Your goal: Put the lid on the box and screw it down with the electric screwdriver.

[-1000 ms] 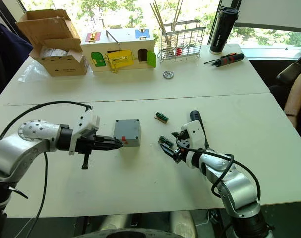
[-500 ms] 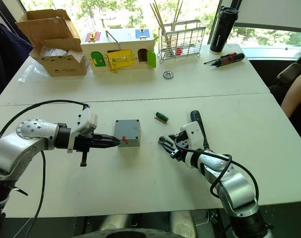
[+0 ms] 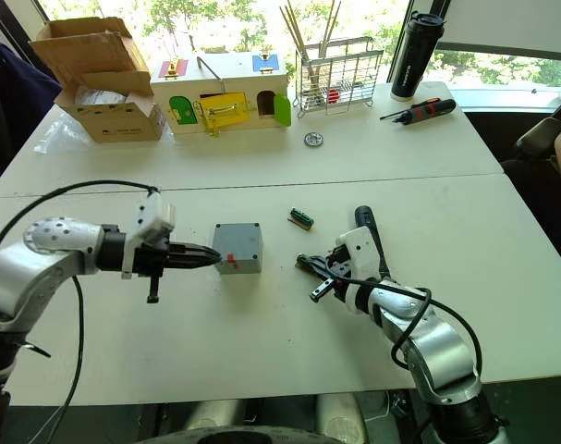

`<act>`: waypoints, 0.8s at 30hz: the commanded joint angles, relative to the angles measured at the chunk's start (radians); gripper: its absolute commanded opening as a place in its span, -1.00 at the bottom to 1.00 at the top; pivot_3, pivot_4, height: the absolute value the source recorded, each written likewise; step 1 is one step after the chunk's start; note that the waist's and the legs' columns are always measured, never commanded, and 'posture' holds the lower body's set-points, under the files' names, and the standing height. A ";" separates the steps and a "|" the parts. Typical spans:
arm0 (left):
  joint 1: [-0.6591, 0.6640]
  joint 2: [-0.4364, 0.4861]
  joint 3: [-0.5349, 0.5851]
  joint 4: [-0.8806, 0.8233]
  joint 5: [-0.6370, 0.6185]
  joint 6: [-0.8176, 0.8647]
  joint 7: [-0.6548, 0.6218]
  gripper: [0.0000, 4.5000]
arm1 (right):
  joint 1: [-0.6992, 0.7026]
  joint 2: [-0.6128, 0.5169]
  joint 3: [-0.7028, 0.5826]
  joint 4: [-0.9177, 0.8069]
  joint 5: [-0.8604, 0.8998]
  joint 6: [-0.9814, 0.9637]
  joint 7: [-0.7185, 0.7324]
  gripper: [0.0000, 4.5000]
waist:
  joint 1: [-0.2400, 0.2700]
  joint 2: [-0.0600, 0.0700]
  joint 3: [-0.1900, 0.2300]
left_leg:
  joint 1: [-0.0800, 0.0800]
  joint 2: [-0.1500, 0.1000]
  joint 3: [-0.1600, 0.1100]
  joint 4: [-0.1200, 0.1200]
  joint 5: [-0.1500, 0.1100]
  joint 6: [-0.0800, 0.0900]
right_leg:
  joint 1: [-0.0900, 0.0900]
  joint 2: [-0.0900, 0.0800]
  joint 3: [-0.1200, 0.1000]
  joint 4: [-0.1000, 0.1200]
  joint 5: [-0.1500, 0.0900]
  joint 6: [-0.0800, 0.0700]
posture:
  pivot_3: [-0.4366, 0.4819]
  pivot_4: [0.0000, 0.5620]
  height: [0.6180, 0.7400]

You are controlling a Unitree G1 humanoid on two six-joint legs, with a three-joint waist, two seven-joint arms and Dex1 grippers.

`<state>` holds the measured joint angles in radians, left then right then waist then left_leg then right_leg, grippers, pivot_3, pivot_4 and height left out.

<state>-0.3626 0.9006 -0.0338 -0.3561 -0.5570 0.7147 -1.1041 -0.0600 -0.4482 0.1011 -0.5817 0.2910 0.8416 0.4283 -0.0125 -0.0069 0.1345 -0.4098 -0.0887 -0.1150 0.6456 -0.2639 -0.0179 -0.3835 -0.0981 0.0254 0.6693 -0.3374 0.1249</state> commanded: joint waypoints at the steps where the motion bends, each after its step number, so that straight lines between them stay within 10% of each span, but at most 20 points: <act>1: -0.024 0.015 0.041 0.032 -0.007 -0.007 -0.010 -0.94 | -0.030 -0.018 -0.041 -0.070 0.009 0.011 -0.011 -0.98 | -0.001 0.000 0.000 | 0.000 0.000 0.000 0.000 0.000 0.000 | 0.000 0.000 0.000 0.000 0.000 0.000 | -0.05 -0.47 1.00; 12: -0.052 0.029 0.113 0.154 -0.042 0.024 -0.026 -0.94 | -0.270 0.046 -0.101 -0.153 0.165 0.168 -0.017 -0.98 | -0.007 0.001 0.000 | 0.000 0.001 0.000 0.000 0.000 0.000 | -0.001 0.000 0.000 0.000 0.000 0.000 | -0.05 -0.47 1.00; 24: 0.041 0.003 0.216 0.112 -0.094 0.073 0.049 -0.94 | -0.428 0.123 0.133 0.155 0.089 -0.014 0.061 -0.98 | -0.004 0.001 0.001 | 0.000 0.000 0.000 0.001 0.001 -0.001 | -0.005 -0.001 0.000 0.001 0.000 0.000 | -0.05 -0.47 1.00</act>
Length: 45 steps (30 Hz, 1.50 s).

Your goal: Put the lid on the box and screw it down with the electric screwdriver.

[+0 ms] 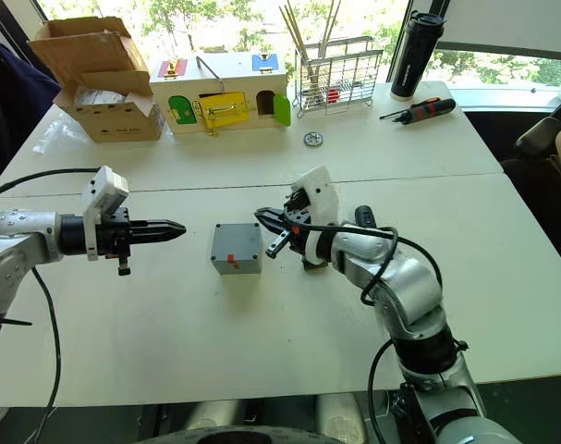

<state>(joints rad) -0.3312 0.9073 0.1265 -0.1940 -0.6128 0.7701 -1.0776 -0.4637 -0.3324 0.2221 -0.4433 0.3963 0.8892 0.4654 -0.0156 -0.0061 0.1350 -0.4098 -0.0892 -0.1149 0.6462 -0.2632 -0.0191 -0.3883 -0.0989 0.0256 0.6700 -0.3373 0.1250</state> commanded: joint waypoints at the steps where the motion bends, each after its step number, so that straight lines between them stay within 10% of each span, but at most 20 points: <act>1: 0.021 -0.005 0.063 -0.060 -0.045 0.023 0.030 -0.94 | -0.026 0.007 0.017 0.030 -0.020 -0.073 0.030 -0.98 | -0.001 0.000 0.000 | 0.000 0.000 0.000 0.000 0.000 0.000 | 0.000 0.000 0.000 0.000 0.000 0.000 | -0.05 -0.47 1.00; 45: 0.076 -0.029 0.042 -0.105 -0.060 0.007 0.080 -0.94 | -0.036 0.074 0.071 0.231 -0.145 -0.203 0.080 -0.98 | -0.003 0.000 0.000 | 0.000 0.001 0.000 -0.001 0.000 0.000 | -0.001 0.000 0.000 0.000 0.000 0.000 | -0.05 -0.47 1.00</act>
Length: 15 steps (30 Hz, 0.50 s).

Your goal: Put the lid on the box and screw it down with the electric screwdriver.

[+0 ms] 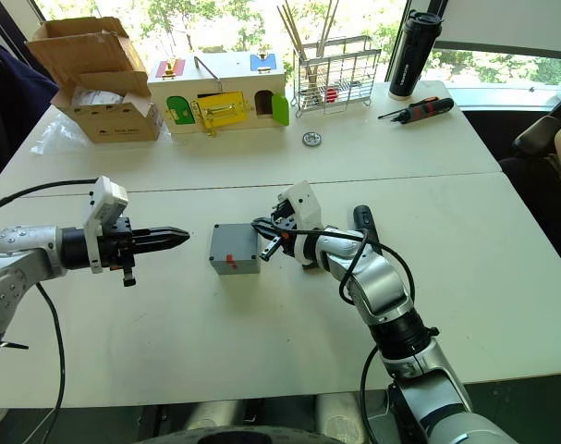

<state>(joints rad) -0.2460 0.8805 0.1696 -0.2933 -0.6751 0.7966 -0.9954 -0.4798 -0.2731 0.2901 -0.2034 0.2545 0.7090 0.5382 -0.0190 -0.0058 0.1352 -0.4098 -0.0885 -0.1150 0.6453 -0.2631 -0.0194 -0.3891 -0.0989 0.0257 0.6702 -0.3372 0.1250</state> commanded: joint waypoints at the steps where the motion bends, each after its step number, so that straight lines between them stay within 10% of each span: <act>1: -0.011 -0.004 -0.003 -0.005 0.004 -0.021 -0.001 -0.94 | -0.024 0.018 0.002 -0.006 -0.003 -0.023 0.008 -0.98 | 0.000 0.000 0.000 | 0.000 0.000 0.000 0.000 0.000 0.000 | 0.000 0.000 0.000 0.000 0.000 0.000 | -0.05 -0.47 1.00; 5: -0.012 -0.008 -0.004 -0.003 0.010 -0.023 -0.006 -0.94 | -0.034 0.027 -0.002 -0.001 -0.007 -0.018 0.010 -0.48 | 0.000 0.000 0.000 | 0.000 0.000 0.000 0.000 0.000 0.000 | 0.000 0.000 0.000 0.000 0.000 0.000 | -0.05 -0.47 1.00; 12: -0.018 -0.019 -0.009 0.002 0.016 -0.025 -0.012 -0.94 | -0.034 0.015 -0.023 -0.030 -0.004 0.007 0.014 0.96 | 0.001 0.000 0.000 | 0.000 0.000 0.000 0.000 0.000 0.000 | 0.000 0.000 0.000 0.000 0.000 0.000 | -0.05 -0.47 1.00; 15: -0.029 -0.027 -0.014 0.004 0.012 -0.021 -0.008 -0.94 | -0.032 0.011 -0.048 -0.071 0.016 0.029 0.010 0.99 | 0.001 0.000 0.000 | 0.000 0.000 0.000 0.000 0.000 0.000 | 0.000 0.000 0.000 0.000 0.000 0.000 | -0.05 -0.47 1.00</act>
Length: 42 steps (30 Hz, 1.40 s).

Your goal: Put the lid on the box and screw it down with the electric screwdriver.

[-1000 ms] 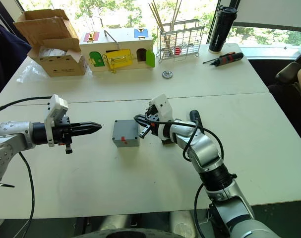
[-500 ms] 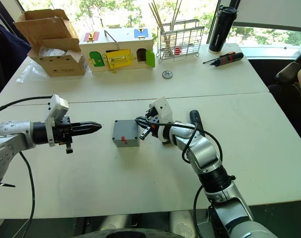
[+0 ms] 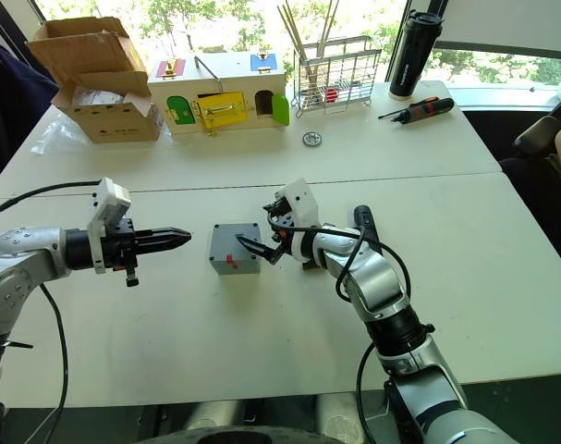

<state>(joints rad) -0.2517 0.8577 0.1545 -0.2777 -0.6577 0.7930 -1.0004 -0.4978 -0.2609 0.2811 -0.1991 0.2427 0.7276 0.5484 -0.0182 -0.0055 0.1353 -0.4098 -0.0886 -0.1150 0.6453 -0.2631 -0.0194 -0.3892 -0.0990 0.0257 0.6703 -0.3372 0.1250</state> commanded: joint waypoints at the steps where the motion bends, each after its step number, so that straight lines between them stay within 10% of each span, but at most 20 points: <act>1: -0.025 -0.006 0.000 -0.012 -0.007 -0.017 -0.002 -0.94 | -0.013 -0.001 -0.045 -0.087 0.033 0.018 0.000 0.99 | 0.001 0.000 0.000 | 0.000 0.000 0.000 0.000 0.000 0.000 | 0.000 0.000 0.000 0.000 0.000 0.000 | -0.05 -0.47 1.00; 6: -0.068 -0.020 -0.003 -0.044 -0.047 0.015 -0.003 -0.94 | -0.025 -0.047 -0.203 -0.257 0.144 0.169 -0.018 0.99 | 0.004 0.000 0.000 | 0.000 0.000 0.000 0.000 0.000 0.000 | 0.000 0.000 0.000 0.000 0.000 0.000 | -0.05 -0.47 1.00; 13: -0.157 -0.011 -0.101 -0.195 -0.104 0.037 -0.064 -0.94 | -0.173 -0.446 -0.510 -0.300 0.350 0.679 0.066 0.99 | 0.006 0.002 0.004 | -0.001 -0.002 0.000 0.000 -0.001 0.002 | 0.004 -0.003 0.000 -0.004 0.000 0.000 | -0.05 -0.47 1.00; 21: -0.160 0.052 -0.224 -0.277 -0.007 -0.052 -0.141 -0.94 | -0.201 -0.889 -0.262 -0.041 0.662 0.887 0.206 0.99 | 0.001 0.005 0.011 | 0.000 0.001 0.003 -0.001 -0.004 0.008 | 0.006 -0.002 0.000 -0.004 0.000 0.000 | -0.05 -0.47 1.00; 42: -0.102 0.029 -0.254 -0.324 0.056 -0.074 -0.025 -0.94 | -0.426 -0.748 0.254 0.358 0.830 0.887 -0.132 0.99 | 0.003 0.002 0.018 | -0.001 0.000 0.002 0.002 -0.004 0.008 | 0.008 -0.002 -0.001 -0.005 0.000 0.000 | -0.05 -0.47 1.00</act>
<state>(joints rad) -0.3470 0.8920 -0.1034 -0.5740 -0.6006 0.7192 -1.0381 -0.9348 -1.0296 0.4752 0.1769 1.0838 1.6092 0.4442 -0.0153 -0.0036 0.1532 -0.4111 -0.0883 -0.1133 0.6477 -0.2675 -0.0114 -0.3812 -0.1009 0.0250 0.6648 -0.3372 0.1250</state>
